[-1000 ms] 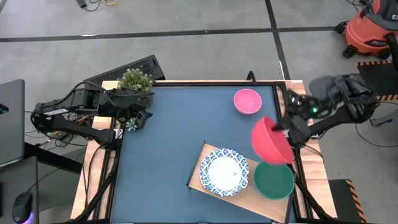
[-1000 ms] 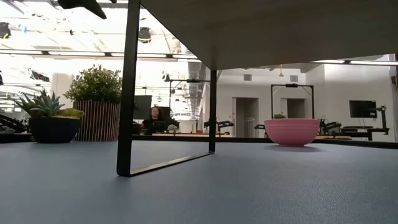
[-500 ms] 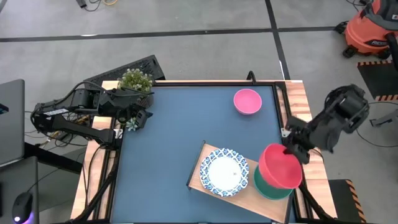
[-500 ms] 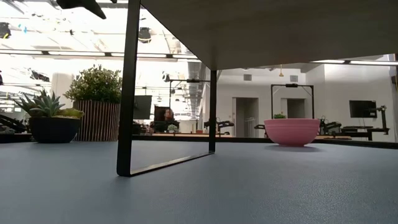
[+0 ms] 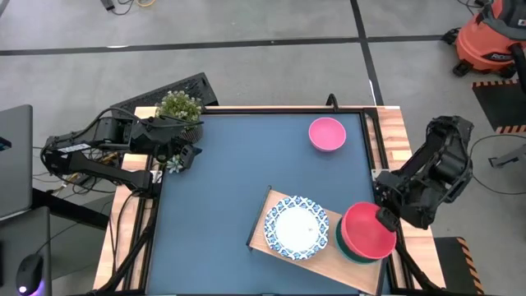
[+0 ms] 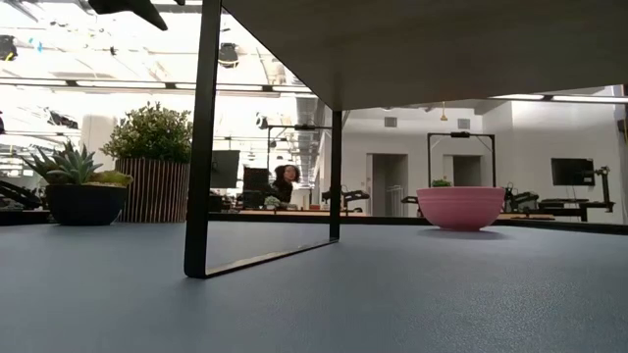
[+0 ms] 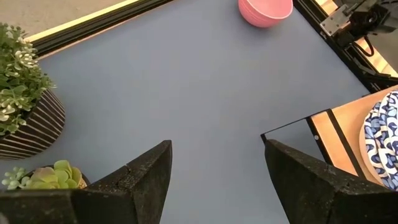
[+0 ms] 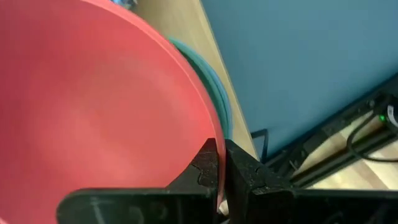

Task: Place and stack bowls onto a shelf
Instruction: Stack the orange bowl on top of the green bowl on the shelf

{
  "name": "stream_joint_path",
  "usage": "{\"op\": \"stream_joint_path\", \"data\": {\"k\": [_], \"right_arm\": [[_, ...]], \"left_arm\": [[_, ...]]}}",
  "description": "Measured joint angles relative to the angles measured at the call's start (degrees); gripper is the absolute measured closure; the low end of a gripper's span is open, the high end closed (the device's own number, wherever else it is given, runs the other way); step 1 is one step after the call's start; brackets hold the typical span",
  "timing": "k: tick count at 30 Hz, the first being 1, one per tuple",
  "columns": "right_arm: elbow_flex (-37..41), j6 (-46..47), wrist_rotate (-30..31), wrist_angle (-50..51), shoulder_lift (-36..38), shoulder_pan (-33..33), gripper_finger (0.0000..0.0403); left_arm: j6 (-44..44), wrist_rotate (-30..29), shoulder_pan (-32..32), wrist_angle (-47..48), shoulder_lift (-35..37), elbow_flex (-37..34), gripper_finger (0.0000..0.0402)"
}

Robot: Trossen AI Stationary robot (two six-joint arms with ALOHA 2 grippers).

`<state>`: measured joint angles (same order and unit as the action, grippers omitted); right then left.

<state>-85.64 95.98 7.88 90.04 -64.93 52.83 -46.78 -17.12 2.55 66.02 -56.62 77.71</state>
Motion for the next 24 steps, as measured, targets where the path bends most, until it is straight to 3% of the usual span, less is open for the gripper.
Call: {"op": "stream_joint_path", "data": {"k": [7,17,24], "right_arm": [[2.96,3.03,-1.7,-0.02,-0.02,1.58,0.0374],[3.47,3.0,-1.12,-1.03,-0.33,0.29,0.0266],[-2.86,-3.68,2.66,-6.38,-0.28,-2.92,0.0242]], "left_arm": [[-0.42,-0.09,0.0,-0.02,-0.02,0.0,0.0159],[-0.42,-0.11,0.02,-0.04,-0.02,0.0,0.0159],[-0.18,0.07,0.0,-0.48,-0.02,-0.02,0.0159]]}}
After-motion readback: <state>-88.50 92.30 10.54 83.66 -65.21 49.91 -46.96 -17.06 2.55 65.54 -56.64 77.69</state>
